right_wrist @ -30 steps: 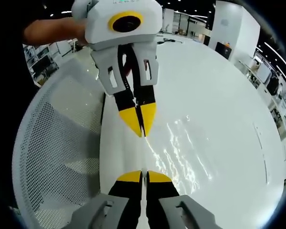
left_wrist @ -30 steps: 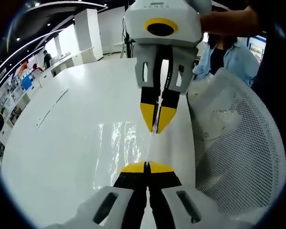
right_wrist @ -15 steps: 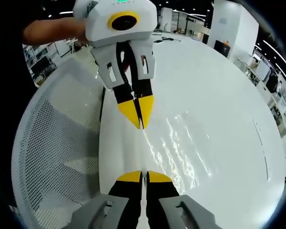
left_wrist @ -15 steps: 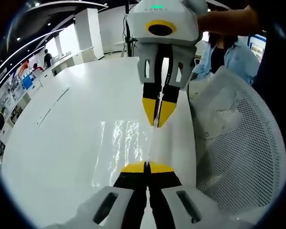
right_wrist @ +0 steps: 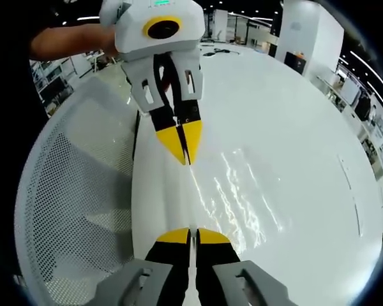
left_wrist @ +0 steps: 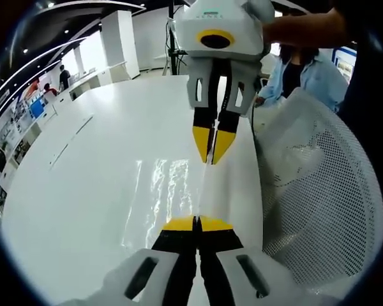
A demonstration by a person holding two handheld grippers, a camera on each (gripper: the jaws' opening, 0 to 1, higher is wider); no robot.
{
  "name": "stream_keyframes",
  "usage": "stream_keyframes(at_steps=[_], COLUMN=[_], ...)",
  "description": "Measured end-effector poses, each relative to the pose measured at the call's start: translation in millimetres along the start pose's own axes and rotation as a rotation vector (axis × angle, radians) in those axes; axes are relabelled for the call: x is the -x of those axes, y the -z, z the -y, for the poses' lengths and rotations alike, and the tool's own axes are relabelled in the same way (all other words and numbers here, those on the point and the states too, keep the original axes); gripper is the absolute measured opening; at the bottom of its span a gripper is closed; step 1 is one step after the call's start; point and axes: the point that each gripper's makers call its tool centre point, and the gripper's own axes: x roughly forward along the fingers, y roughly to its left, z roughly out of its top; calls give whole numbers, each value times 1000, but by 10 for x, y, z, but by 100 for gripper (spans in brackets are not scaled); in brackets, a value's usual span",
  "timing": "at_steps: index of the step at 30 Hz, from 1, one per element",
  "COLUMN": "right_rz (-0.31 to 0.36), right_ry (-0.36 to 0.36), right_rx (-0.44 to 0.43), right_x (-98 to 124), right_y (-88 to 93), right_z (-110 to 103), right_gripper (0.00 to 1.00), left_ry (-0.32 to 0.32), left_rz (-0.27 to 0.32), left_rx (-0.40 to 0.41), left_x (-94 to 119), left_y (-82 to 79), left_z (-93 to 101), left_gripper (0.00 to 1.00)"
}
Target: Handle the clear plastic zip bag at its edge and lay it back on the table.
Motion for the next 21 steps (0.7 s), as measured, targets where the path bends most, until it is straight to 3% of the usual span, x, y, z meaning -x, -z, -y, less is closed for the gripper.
stream_keyframes(at_steps=[21], right_rz=[-12], right_ry=[11], right_rx=[-29], right_x=[47], right_y=[162], right_z=[26], right_gripper=[0], left_ry=[-1], left_rz=[-7], left_rx=[1], left_x=[7], left_y=[27], left_z=[18], left_gripper=[0])
